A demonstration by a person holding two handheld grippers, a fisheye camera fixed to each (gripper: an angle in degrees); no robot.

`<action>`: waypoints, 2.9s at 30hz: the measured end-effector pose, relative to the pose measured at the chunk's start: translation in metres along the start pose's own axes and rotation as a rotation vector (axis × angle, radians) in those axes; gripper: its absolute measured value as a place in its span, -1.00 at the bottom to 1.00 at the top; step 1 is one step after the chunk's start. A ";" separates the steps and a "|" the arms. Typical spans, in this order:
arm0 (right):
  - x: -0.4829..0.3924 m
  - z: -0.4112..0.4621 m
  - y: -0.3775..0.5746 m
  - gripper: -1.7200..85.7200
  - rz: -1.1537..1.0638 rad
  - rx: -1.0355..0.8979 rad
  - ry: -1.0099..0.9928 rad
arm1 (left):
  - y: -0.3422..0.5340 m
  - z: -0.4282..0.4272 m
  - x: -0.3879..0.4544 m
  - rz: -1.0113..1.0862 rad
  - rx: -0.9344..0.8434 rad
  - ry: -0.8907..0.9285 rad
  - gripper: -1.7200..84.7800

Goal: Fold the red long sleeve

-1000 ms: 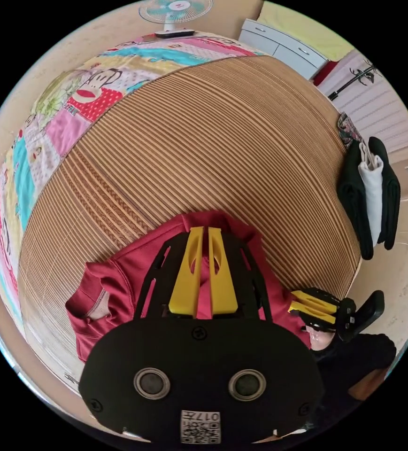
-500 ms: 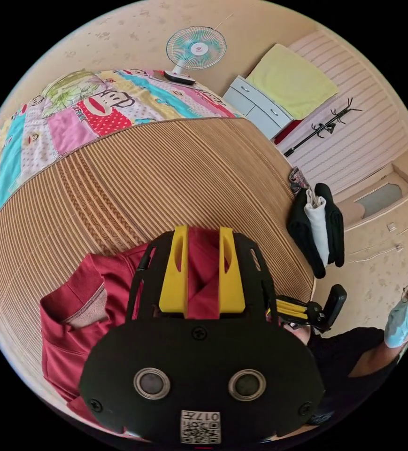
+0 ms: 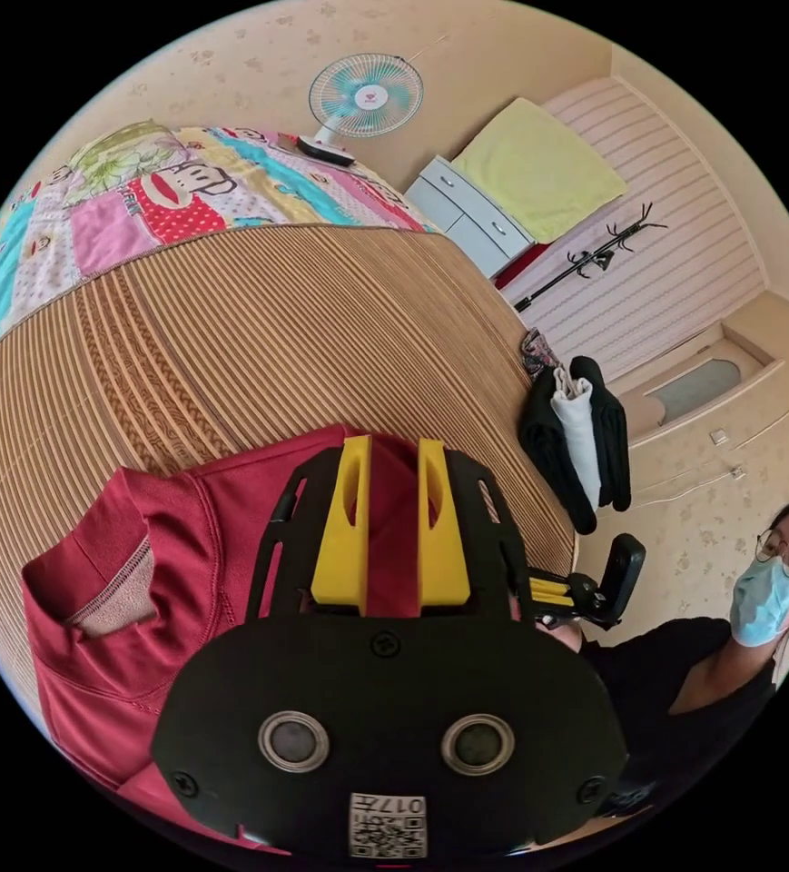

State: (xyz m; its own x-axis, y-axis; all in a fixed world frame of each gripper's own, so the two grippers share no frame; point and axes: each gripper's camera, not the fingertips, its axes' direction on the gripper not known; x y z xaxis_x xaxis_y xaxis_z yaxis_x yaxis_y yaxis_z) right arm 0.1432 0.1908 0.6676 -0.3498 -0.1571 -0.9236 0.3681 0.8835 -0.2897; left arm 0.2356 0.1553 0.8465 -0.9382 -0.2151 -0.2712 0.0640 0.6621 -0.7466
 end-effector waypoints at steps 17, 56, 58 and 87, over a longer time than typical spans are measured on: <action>-0.006 -0.022 0.024 -0.82 0.006 0.056 -0.036 | -0.039 0.064 0.075 0.191 -0.350 -0.126 -0.71; -0.090 -0.039 0.062 -0.78 -0.176 0.240 -0.004 | 0.293 -0.151 0.124 -0.170 0.355 -0.420 -0.74; -0.102 -0.031 0.057 -0.78 -0.198 0.219 0.048 | 0.337 -0.159 0.142 -0.224 0.332 -0.615 -0.75; -0.072 -0.136 0.146 -0.74 -0.139 -0.270 0.168 | 0.681 -0.215 0.267 -0.530 0.250 -0.545 -0.73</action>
State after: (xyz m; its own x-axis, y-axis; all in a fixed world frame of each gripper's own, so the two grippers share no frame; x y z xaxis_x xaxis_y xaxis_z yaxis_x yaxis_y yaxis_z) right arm 0.1049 0.3911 0.7258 -0.5259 -0.2296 -0.8189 0.0737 0.9470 -0.3128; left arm -0.0441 0.7031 0.3966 -0.5708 -0.8194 -0.0523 -0.2091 0.2066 -0.9558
